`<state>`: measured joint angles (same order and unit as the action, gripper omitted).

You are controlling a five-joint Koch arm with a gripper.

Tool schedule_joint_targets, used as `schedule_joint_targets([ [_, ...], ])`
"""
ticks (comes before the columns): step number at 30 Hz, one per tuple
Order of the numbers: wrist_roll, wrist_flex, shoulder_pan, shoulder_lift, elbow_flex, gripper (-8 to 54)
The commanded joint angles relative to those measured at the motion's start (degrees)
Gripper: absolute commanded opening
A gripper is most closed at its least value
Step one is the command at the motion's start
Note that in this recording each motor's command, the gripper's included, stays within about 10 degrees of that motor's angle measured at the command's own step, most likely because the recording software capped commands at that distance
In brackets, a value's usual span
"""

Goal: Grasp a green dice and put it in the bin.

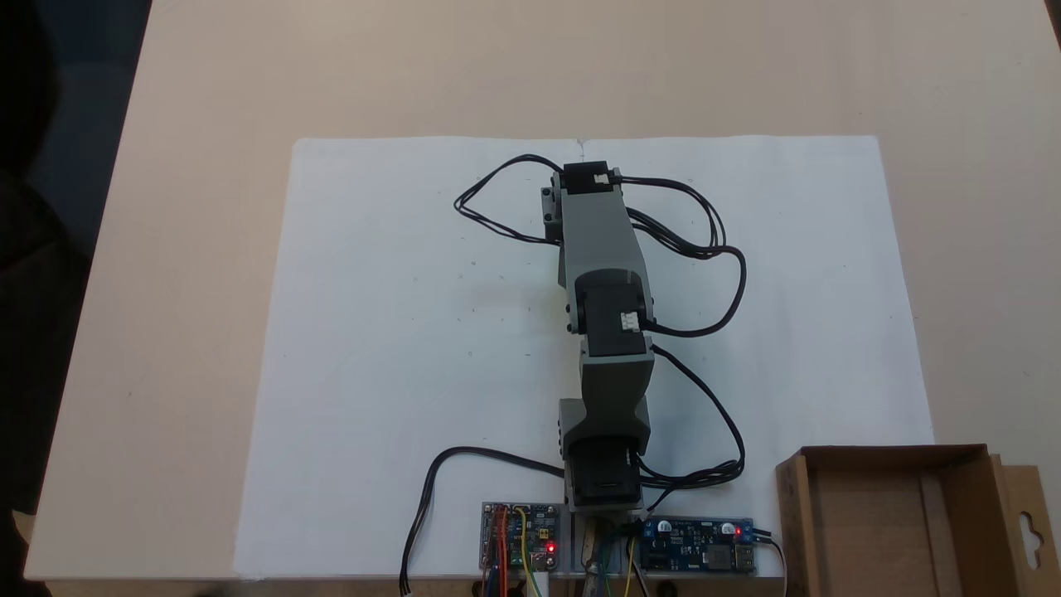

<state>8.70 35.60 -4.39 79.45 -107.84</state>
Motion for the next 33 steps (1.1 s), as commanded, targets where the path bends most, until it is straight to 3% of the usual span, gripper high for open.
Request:
schedule_joint_targets([
  [1, -3.7, -1.8, -0.1, 0.5, 1.9, 40.5],
  [7, -3.7, -1.7, -0.1, 0.1, 1.9, 40.1],
  [21, -3.5, -1.1, -0.1, 0.0, 1.9, 22.3],
  [25, -3.4, -0.8, -0.1, 0.0, 2.0, 20.9],
  [27, -3.4, -0.8, 0.1, 0.1, 2.4, 13.3],
  [33, -3.3, -0.6, 1.5, 0.2, 4.0, 12.7],
])
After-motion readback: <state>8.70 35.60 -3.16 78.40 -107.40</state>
